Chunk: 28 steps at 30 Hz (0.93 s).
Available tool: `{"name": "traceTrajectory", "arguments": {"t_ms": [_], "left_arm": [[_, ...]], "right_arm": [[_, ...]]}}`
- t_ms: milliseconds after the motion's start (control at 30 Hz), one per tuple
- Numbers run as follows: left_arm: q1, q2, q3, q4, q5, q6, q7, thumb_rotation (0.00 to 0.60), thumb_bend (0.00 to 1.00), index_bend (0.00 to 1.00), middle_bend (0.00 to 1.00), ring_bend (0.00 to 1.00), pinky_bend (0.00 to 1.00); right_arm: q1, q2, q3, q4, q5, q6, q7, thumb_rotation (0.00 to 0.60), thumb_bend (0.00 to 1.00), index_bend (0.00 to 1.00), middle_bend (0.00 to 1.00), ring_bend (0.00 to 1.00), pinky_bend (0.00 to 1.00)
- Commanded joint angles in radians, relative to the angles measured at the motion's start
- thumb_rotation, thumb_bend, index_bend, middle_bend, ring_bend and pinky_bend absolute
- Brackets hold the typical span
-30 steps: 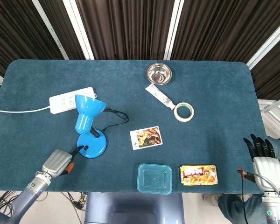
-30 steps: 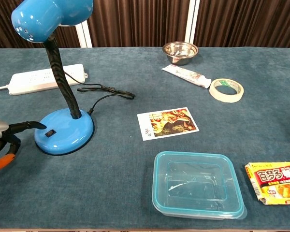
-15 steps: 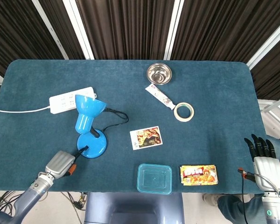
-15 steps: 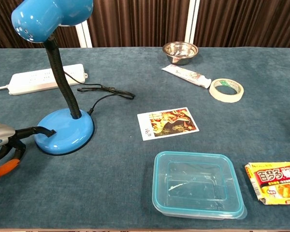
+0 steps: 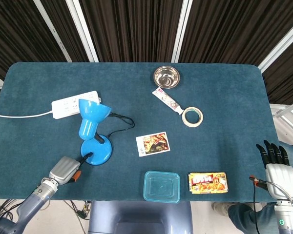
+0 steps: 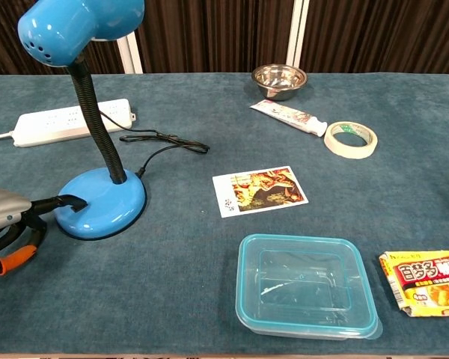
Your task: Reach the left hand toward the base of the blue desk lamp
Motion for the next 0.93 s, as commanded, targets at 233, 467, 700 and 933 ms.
{"name": "traceTrajectory", "arguments": {"t_ms": [233, 467, 700, 933], "left_arm": [[0.106, 0.108, -0.069, -0.092, 0.043, 0.335, 0.038, 0.6, 0.24, 0.06, 0.13, 0.02, 0.28], [0.23, 0.201, -0.045, -0.187, -0.001, 0.489, 0.011, 0.6, 0.2, 0.05, 0.07, 0.0, 0.14], [0.286, 0.252, -0.047, -0.223, -0.054, 0.537, -0.04, 0.6, 0.2, 0.05, 0.04, 0.0, 0.0], [0.287, 0.264, -0.057, -0.211, -0.047, 0.54, -0.078, 0.6, 0.2, 0.05, 0.04, 0.0, 0.03]], "right_arm": [[0.0, -0.004, 0.004, 0.004, -0.004, 0.007, -0.003, 0.6, 0.2, 0.12, 0.06, 0.01, 0.0], [0.003, 0.0, 0.007, 0.004, -0.004, 0.003, 0.013, 0.6, 0.2, 0.12, 0.06, 0.01, 0.0], [0.004, 0.0, 0.006, 0.014, -0.019, 0.008, 0.022, 0.6, 0.2, 0.12, 0.06, 0.01, 0.0], [0.003, 0.002, 0.004, 0.015, -0.018, 0.004, 0.024, 0.6, 0.2, 0.08, 0.06, 0.01, 0.0]]}}
